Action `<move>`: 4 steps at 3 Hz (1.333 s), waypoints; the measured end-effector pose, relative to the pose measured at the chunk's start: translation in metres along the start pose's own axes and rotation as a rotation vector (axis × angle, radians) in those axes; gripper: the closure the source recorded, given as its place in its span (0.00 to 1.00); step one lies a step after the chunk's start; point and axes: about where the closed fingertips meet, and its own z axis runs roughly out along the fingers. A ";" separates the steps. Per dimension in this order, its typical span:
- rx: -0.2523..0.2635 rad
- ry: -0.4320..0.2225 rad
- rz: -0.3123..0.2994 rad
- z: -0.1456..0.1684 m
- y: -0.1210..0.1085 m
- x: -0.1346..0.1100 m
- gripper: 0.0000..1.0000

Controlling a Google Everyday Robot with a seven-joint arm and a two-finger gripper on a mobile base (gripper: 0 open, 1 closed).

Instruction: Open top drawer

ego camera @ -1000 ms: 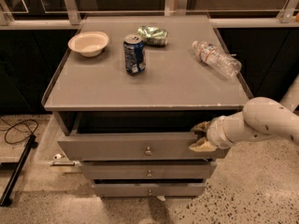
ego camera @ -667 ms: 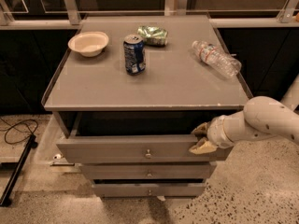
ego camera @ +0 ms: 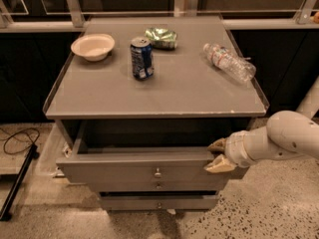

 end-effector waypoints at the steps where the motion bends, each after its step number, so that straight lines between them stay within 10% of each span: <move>1: 0.000 0.000 0.000 0.000 0.000 0.000 0.63; 4: -0.080 -0.031 0.017 0.001 0.031 0.010 0.00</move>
Offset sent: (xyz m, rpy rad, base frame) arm 0.0000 0.0000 0.0000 0.0000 0.0000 0.0000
